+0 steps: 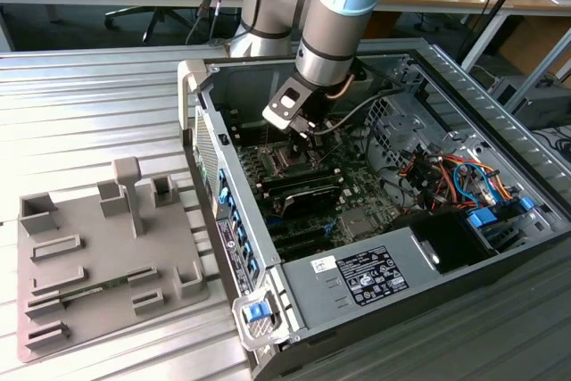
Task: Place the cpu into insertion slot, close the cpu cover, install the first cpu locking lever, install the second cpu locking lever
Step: 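Place the cpu into insertion slot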
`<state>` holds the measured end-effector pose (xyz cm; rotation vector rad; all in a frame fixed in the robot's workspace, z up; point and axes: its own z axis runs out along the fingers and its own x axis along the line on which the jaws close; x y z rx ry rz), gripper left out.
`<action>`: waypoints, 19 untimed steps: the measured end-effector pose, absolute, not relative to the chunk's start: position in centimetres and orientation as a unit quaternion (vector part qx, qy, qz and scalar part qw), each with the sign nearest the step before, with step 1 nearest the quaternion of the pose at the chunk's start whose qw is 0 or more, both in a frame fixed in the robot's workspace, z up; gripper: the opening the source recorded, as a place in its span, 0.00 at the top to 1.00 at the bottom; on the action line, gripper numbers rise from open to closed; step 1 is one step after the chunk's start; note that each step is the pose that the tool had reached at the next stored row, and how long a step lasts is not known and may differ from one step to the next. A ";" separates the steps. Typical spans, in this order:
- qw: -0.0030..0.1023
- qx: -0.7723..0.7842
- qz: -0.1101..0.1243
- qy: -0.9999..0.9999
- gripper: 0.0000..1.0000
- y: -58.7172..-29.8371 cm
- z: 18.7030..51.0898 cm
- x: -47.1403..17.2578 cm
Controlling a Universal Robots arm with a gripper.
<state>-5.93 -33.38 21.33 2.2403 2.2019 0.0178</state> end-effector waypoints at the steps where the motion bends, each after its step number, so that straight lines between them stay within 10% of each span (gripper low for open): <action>1: 0.000 0.713 0.006 0.701 0.89 -33.4 21.8 -5.9; 19: -0.009 0.713 0.012 0.701 0.89 -33.4 25.4 -4.9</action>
